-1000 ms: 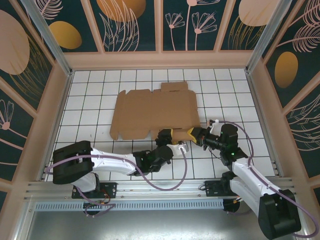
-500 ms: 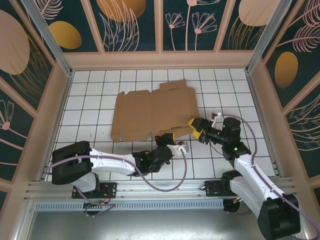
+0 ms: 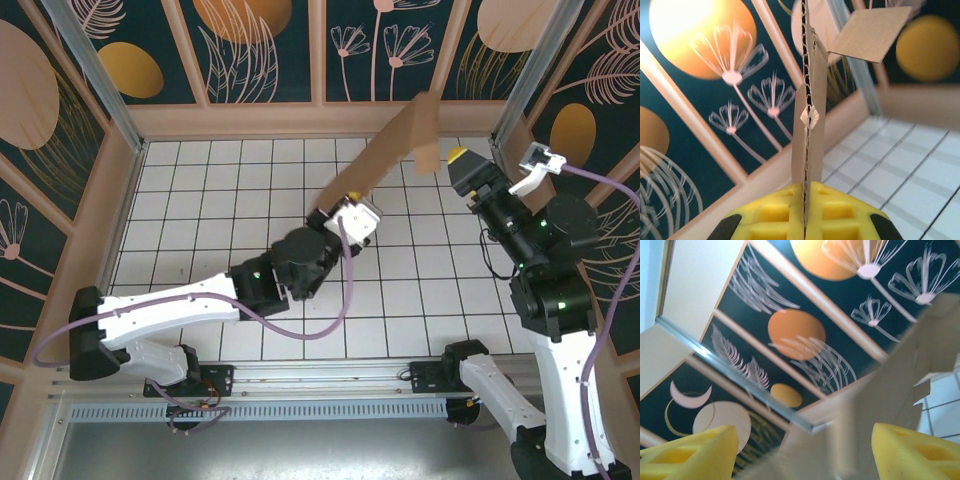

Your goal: Fold the paper box

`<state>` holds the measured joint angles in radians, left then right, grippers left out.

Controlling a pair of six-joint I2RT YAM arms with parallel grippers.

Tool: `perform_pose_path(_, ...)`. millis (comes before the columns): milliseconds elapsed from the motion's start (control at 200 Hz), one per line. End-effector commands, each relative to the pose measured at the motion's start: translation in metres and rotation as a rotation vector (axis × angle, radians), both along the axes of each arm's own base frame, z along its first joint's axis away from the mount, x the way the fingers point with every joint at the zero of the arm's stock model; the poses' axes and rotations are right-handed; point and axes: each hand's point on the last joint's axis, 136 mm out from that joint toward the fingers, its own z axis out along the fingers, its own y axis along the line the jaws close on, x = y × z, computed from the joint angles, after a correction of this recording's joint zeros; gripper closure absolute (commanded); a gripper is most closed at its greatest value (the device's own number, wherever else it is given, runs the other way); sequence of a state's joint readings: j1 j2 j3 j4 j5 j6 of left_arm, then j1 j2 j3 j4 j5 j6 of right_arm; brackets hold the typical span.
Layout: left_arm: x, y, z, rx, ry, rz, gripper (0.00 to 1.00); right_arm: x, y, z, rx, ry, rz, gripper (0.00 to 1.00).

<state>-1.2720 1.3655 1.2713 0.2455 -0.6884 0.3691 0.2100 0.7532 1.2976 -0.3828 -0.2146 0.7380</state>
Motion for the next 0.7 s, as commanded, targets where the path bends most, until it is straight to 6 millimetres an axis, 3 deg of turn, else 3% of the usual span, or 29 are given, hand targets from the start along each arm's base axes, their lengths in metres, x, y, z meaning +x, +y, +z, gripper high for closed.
perform_pose_path(0,-0.003,0.025,0.065,-0.333,0.107,-0.086,1.00,0.010,-0.012,0.007,-0.088,-0.005,-0.083,0.29)
perform_pose_path(120,0.025,0.057,0.076,-0.546,0.250,-0.091,1.00,0.011,0.004,0.024,-0.145,-0.063,0.003,0.29)
perform_pose_path(175,0.043,0.068,0.062,-0.612,0.325,-0.074,1.00,0.017,0.009,0.019,-0.166,-0.042,0.024,0.29)
perform_pose_path(250,0.070,0.082,0.027,-0.674,0.435,-0.024,1.00,0.029,0.018,0.000,-0.186,0.003,0.065,0.29)
perform_pose_path(315,0.095,0.093,-0.020,-0.741,0.568,0.018,1.00,0.046,0.027,-0.039,-0.192,0.092,0.106,0.29)
perform_pose_path(400,0.126,0.110,-0.101,-0.851,0.791,0.064,1.00,0.066,0.043,-0.102,-0.212,0.222,0.158,0.29)
perform_pose_path(520,0.145,0.117,-0.207,-0.919,1.050,0.112,1.00,0.085,0.061,-0.191,-0.323,0.397,0.136,0.29)
perform_pose_path(585,0.149,0.117,-0.248,-0.913,1.131,0.141,1.00,0.089,0.069,-0.228,-0.393,0.463,0.118,0.29)
perform_pose_path(696,0.153,0.122,-0.295,-0.907,1.196,0.187,1.00,0.095,0.082,-0.287,-0.481,0.570,0.126,0.29)
